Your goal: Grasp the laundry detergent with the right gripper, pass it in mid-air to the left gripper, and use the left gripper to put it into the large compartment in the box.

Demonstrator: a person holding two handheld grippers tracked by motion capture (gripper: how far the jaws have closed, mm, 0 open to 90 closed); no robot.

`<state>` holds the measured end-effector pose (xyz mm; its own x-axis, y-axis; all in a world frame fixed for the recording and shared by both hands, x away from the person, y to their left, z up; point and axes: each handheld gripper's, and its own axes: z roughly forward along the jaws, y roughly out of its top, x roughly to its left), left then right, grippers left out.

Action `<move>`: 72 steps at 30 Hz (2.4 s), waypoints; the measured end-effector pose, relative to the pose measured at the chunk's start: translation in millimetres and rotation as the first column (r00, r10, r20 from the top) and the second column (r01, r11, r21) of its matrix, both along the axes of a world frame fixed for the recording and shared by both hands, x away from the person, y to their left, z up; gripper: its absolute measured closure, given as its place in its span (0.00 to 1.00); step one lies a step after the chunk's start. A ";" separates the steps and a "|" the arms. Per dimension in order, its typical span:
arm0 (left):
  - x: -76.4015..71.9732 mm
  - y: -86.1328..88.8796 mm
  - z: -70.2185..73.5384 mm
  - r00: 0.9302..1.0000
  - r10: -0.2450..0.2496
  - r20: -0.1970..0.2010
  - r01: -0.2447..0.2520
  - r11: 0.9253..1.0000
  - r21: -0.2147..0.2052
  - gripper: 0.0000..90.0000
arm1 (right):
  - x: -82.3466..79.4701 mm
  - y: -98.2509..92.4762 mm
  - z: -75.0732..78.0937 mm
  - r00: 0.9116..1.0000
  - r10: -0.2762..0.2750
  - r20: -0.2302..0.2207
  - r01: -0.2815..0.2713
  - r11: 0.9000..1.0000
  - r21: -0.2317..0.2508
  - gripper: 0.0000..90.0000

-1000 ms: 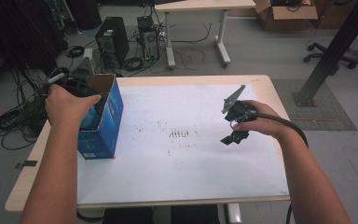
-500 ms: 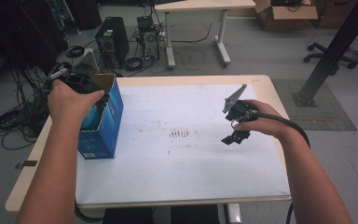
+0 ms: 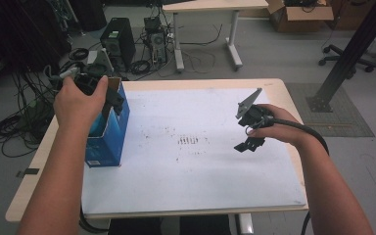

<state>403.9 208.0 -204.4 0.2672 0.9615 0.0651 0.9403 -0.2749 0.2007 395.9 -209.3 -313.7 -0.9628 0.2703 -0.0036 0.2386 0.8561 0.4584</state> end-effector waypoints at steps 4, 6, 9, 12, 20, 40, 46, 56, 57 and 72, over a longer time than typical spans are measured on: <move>-0.7 -10.8 3.5 0.999 -0.050 -0.008 0.050 0.999 0.019 0.04 | -2.3 -2.8 1.1 1.000 -0.001 0.004 0.001 1.000 0.000 0.03; 0.0 -16.7 4.1 0.995 -0.085 -0.049 0.086 0.996 0.024 0.04 | -3.3 -4.2 1.5 1.000 -0.004 0.005 0.004 1.000 -0.002 0.03; -0.1 -26.2 6.3 0.985 -0.160 -0.070 0.162 0.986 0.030 0.04 | -4.9 -7.1 2.1 1.000 -0.007 0.008 0.007 1.000 -0.003 0.03; -0.5 -38.0 8.1 0.966 -0.240 -0.094 0.244 0.969 0.035 0.05 | -6.0 -9.6 2.2 1.000 -0.008 0.007 0.008 1.000 -0.004 0.04; -1.1 -69.4 17.6 0.877 -0.451 -0.168 0.459 0.888 0.013 0.04 | -7.7 -11.7 5.4 1.000 -0.004 0.007 0.005 1.000 -0.024 0.03; -12.8 -113.1 20.3 0.605 -0.763 -0.227 0.779 0.626 -0.030 0.05 | -13.1 8.0 16.9 0.999 0.051 0.002 -0.050 0.995 -0.085 0.04; -16.7 -120.1 16.4 0.519 -0.817 -0.251 0.840 0.542 -0.026 0.05 | -10.1 14.9 22.5 0.998 0.070 0.000 -0.069 0.991 -0.112 0.04; -12.5 -123.9 7.5 0.473 -0.835 -0.282 0.865 0.501 -0.032 0.04 | -3.1 22.3 24.5 0.996 0.085 -0.012 -0.086 0.985 -0.151 0.04; -11.7 -122.7 6.0 0.475 -0.833 -0.282 0.864 0.503 -0.031 0.05 | -2.8 22.5 24.1 0.996 0.085 -0.012 -0.086 0.984 -0.154 0.04; -9.0 -115.7 2.6 0.484 -0.831 -0.275 0.858 0.513 -0.038 0.05 | -2.3 22.8 21.6 0.997 0.074 -0.017 -0.076 0.984 -0.160 0.04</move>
<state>394.9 92.3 -201.9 0.9652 0.2570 -0.0479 0.2544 -0.9655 -0.0548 393.7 -186.6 -292.1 -0.9805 0.1940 -0.0307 0.1750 0.9340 0.3114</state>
